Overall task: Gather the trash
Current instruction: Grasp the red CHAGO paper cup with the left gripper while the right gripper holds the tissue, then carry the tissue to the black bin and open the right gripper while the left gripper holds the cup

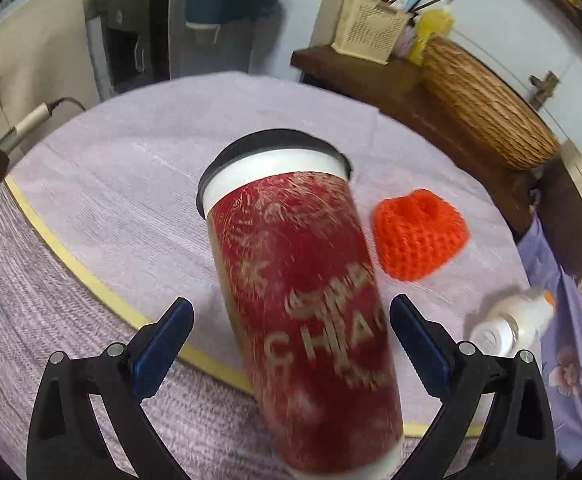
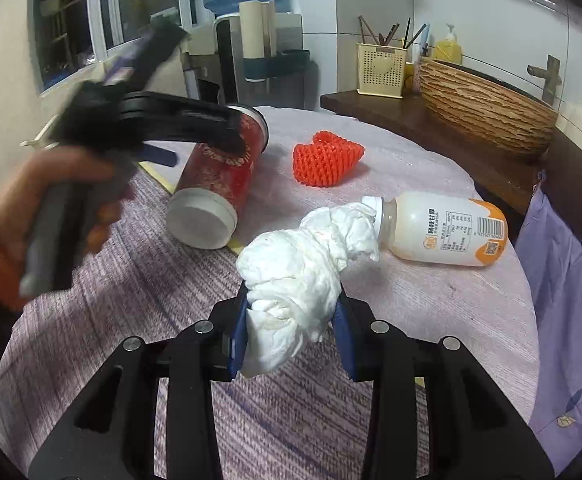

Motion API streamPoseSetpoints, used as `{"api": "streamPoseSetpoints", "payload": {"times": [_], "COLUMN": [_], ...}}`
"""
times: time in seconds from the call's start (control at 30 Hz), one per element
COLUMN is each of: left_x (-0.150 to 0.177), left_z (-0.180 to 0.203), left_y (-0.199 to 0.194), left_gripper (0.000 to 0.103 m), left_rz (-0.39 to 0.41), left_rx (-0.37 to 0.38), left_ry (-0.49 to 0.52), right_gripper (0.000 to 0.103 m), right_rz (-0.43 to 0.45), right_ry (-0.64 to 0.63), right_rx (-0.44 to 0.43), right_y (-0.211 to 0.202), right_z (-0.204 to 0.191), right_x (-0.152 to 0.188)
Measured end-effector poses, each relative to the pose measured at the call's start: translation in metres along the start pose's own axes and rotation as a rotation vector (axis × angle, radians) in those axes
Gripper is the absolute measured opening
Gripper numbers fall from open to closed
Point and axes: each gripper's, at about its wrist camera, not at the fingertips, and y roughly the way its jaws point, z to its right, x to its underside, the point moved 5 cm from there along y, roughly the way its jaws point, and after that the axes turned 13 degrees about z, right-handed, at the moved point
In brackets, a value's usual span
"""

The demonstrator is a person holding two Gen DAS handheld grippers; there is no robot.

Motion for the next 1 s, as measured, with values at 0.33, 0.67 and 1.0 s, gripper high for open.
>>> {"api": "streamPoseSetpoints", "payload": {"times": [0.33,0.67,1.0], "left_x": [-0.001,0.022,0.058], "left_z": [-0.002,0.000,0.016], "left_y": [0.007,-0.046,-0.138], "left_gripper": [0.079,0.078,0.078], "left_rz": [0.023,0.118,0.278], "left_rx": [0.004,0.024,0.089], "left_ry": [-0.023,0.056,0.105], "right_gripper": [0.037,0.037,0.037], "right_rz": [0.013,0.045,0.088], "right_ry": [0.034,0.063,0.056], "right_rx": [0.003,-0.009,-0.007], "right_y": [-0.004,-0.022,-0.058], "right_z": [0.016,0.014,0.000], "right_x": [0.013,0.017,0.023]}}
